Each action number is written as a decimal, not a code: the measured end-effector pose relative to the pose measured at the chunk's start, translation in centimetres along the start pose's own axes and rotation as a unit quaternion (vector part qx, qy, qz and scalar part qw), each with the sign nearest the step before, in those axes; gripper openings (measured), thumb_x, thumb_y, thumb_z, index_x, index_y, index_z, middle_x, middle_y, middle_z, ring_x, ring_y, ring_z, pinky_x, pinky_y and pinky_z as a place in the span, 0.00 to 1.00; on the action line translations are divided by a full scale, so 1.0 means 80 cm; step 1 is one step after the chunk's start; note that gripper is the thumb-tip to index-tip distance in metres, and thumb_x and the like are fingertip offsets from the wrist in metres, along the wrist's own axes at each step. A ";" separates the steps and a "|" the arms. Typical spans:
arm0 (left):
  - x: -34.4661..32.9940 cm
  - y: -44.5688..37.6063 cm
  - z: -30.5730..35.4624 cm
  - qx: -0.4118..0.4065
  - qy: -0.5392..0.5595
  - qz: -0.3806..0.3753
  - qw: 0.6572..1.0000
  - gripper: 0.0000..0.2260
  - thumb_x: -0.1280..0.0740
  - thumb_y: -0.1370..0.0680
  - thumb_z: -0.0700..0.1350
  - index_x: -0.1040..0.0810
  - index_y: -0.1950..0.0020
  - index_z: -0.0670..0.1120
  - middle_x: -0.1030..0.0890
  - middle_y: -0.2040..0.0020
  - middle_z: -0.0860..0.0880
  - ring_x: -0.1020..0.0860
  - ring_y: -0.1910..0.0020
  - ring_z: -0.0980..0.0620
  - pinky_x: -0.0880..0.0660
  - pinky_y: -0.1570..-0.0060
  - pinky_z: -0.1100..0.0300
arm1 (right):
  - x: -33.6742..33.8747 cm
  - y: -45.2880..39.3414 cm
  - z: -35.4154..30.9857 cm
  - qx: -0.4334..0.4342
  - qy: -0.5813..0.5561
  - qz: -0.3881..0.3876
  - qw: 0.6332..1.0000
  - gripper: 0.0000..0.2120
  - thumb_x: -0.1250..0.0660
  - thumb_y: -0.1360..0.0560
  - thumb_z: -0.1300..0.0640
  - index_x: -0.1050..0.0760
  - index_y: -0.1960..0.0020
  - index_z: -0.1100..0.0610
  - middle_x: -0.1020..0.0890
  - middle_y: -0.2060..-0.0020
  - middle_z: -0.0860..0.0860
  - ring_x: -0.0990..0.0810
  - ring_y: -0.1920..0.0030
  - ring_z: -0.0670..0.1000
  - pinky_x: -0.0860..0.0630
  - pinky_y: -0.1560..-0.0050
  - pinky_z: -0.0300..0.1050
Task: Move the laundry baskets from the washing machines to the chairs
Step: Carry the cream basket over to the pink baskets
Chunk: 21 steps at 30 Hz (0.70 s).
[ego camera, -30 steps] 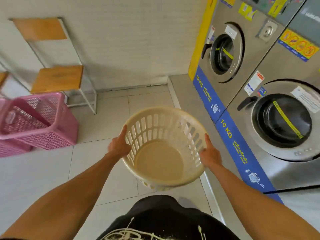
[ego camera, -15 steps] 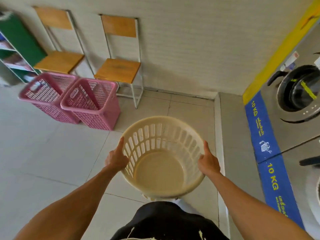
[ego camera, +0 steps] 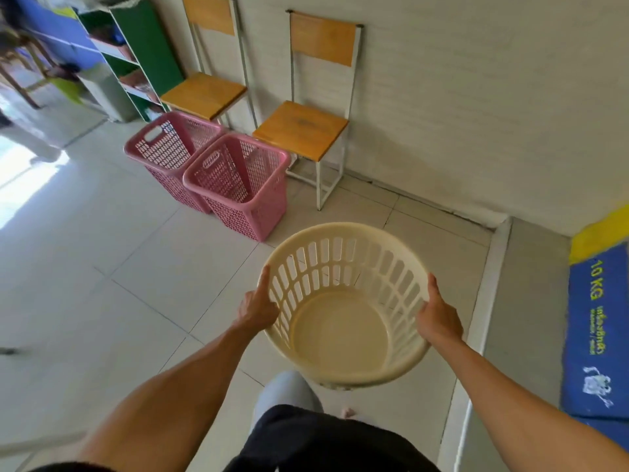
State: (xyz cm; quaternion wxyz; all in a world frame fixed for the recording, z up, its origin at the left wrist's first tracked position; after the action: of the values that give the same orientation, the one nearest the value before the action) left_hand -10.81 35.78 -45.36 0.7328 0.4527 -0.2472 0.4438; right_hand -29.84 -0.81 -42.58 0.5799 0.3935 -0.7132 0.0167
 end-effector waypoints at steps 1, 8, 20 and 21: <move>-0.002 -0.005 -0.002 0.008 -0.003 -0.002 1.000 0.41 0.37 0.22 0.43 0.62 0.22 0.63 0.21 0.49 0.45 0.20 0.57 0.49 0.19 0.62 0.56 | 0.000 -0.009 -0.005 0.005 0.001 -0.003 1.000 0.30 0.50 0.14 0.53 0.59 0.18 0.37 0.23 0.63 0.51 0.21 0.64 0.54 0.26 0.66 0.47; 0.007 -0.072 -0.004 0.021 0.003 -0.016 1.000 0.40 0.38 0.21 0.41 0.61 0.20 0.59 0.23 0.42 0.44 0.26 0.58 0.54 0.31 0.72 0.67 | -0.013 -0.086 -0.061 0.031 0.039 -0.030 0.998 0.31 0.50 0.15 0.53 0.60 0.18 0.38 0.22 0.57 0.53 0.25 0.65 0.51 0.29 0.65 0.46; 0.083 -0.306 0.042 0.004 0.016 -0.055 0.998 0.44 0.36 0.26 0.39 0.59 0.23 0.67 0.22 0.42 0.44 0.22 0.52 0.46 0.21 0.59 0.55 | 0.000 -0.251 -0.204 -0.013 -0.002 -0.021 1.000 0.29 0.50 0.14 0.52 0.58 0.18 0.35 0.20 0.54 0.53 0.21 0.59 0.55 0.24 0.58 0.49; 0.093 -0.323 0.046 0.002 0.012 -0.052 0.999 0.44 0.36 0.26 0.39 0.58 0.23 0.66 0.22 0.42 0.44 0.22 0.52 0.46 0.20 0.58 0.53 | 0.003 -0.259 -0.218 -0.018 -0.010 -0.019 1.000 0.30 0.49 0.15 0.53 0.57 0.18 0.35 0.21 0.54 0.53 0.22 0.60 0.55 0.24 0.59 0.48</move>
State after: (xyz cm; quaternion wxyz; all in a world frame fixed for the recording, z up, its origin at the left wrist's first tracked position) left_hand 15.50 30.63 -49.46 0.7571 0.4609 -0.2132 0.4110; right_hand -3.63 -6.90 -45.66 0.5799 0.3965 -0.7115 -0.0115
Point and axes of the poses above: each hand's wrist, its own y-axis away from the middle knuckle, its own x-axis out of the back of the hand, z = x × y, the point moved 10 cm from there along -y, towards the middle knuckle
